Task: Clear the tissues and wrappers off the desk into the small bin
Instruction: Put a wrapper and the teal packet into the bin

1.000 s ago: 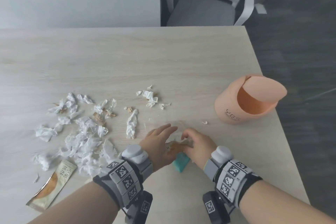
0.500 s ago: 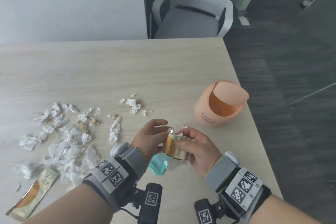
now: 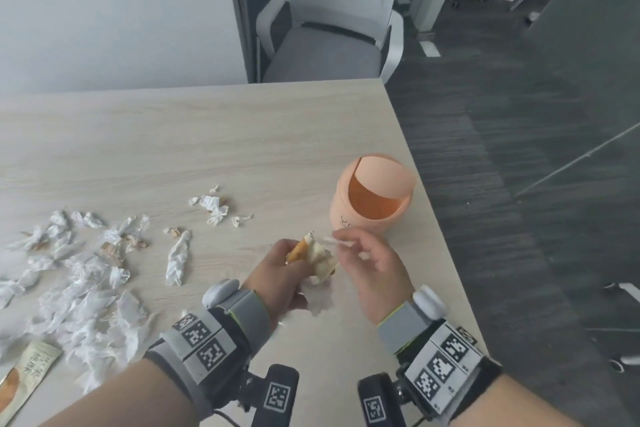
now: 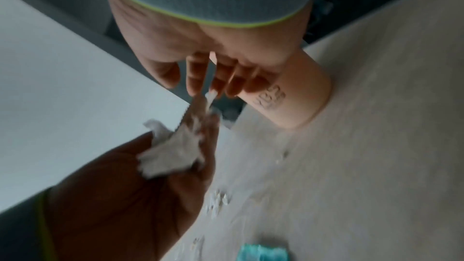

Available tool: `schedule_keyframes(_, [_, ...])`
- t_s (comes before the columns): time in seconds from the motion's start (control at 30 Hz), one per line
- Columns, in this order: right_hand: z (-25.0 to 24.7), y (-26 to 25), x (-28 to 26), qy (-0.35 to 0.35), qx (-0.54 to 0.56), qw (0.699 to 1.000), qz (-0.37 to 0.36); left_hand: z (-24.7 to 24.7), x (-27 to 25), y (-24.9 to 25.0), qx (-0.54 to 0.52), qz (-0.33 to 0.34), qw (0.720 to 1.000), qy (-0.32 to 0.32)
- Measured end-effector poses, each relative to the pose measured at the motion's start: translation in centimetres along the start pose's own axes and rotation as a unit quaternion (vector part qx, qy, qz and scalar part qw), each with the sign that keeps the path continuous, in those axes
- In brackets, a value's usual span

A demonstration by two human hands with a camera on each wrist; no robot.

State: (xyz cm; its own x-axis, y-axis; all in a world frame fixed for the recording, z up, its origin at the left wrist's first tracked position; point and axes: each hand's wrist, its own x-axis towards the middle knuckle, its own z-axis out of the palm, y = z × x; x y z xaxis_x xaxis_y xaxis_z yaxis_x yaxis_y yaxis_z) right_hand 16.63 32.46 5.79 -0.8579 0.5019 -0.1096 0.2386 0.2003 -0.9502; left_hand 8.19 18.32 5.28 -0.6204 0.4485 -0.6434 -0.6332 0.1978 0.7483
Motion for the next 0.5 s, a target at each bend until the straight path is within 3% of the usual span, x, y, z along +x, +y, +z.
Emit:
schedule_keyframes(0.1, [-3.0,-0.8,1.4,0.140,-0.096,0.978,-0.119,-0.4,0.7,1.4,0.152,0.054,0.986,0.048])
schedule_keyframes(0.2, [-6.0,-1.0,4.7,0.205,-0.117,0.965,-0.112,0.4,0.9,3.9,0.209,0.109,0.970,0.052])
schedule_keyframes(0.33, [-7.2,-0.4,8.1,0.092,-0.155,0.983,-0.028,2.0,1.8,6.3,0.207,0.154,0.961,0.102])
schedule_keyframes(0.43, [-6.3,0.6,8.2,0.054,-0.246,0.966,-0.056,2.7,2.2,7.3,0.214,0.186,0.955,0.087])
schedule_keyframes(0.5, [-5.5,1.2,7.5,0.042,-0.228,0.970,-0.074,2.9,2.8,7.5,0.267,0.215,0.936,0.085])
